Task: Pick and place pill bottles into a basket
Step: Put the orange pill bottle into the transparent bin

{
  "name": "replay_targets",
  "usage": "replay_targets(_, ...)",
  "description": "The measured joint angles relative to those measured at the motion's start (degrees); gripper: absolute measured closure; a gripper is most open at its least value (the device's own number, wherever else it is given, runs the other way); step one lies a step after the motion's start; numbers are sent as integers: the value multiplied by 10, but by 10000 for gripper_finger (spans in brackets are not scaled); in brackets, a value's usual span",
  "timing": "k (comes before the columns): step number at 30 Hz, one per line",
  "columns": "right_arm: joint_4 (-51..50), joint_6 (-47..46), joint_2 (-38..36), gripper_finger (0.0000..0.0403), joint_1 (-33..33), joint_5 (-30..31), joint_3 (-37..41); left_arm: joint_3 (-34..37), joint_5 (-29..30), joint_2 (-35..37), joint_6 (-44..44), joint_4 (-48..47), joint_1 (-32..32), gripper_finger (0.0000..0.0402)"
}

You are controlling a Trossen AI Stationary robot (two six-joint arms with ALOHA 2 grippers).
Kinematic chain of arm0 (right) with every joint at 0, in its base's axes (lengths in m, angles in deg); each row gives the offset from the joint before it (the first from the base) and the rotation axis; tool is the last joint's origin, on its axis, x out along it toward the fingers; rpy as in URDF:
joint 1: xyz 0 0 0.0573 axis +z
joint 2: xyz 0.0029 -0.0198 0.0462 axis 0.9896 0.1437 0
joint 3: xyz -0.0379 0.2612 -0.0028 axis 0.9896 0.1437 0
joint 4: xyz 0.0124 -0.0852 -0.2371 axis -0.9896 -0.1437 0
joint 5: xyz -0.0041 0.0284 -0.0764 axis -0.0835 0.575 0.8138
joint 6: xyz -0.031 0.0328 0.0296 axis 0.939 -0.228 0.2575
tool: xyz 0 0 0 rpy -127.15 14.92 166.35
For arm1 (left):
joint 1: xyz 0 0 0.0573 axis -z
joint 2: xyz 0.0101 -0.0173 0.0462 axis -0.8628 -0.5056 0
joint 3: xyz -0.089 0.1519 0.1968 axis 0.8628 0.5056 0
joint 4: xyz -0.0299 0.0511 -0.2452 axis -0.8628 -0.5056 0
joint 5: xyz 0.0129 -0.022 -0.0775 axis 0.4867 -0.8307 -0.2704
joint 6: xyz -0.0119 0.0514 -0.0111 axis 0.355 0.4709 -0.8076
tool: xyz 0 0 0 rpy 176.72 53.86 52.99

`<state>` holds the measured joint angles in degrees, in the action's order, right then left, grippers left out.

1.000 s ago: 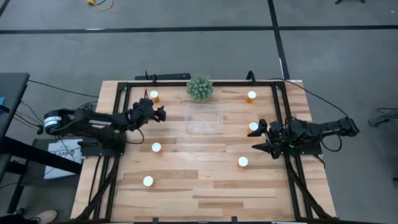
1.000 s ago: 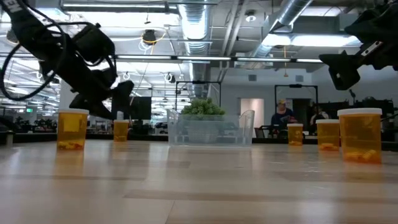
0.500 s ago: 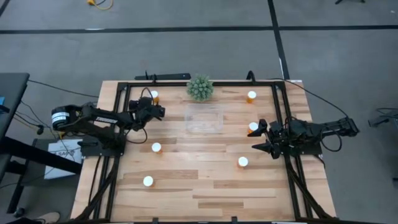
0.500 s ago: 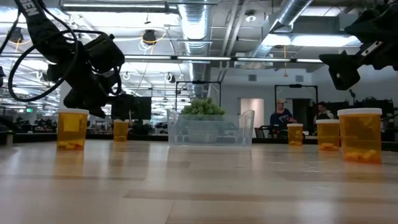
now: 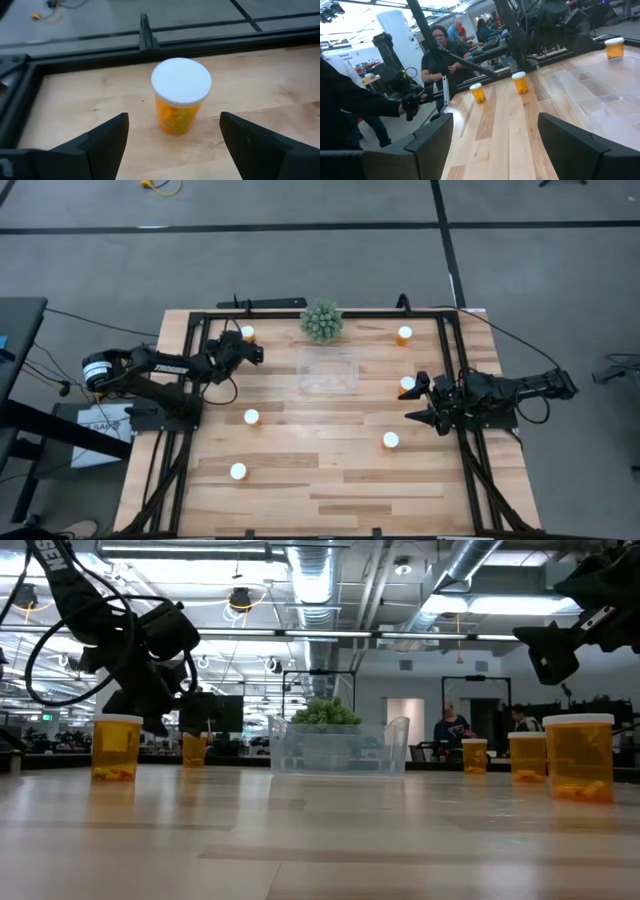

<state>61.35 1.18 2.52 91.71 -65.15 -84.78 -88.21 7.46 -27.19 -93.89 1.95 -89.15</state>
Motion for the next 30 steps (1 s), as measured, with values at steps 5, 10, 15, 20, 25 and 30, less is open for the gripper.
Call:
replay_targets(5,0,0,0,117,0,0,0,0,-42,0,-1,8,-25,97)
replay_targets(10,0,0,0,117,0,0,0,0,-109,0,-2,47,-35,97)
replay_targets(15,0,0,0,117,0,0,0,-18,-128,0,-1,59,-35,97)
replay_targets(20,0,0,0,117,0,0,0,-56,-133,0,47,61,-35,97)
replay_targets(25,0,0,0,117,0,0,0,-86,-111,-9,95,35,-54,97)
replay_targets(30,0,0,0,117,0,0,0,-104,-135,-38,99,-12,-74,97)
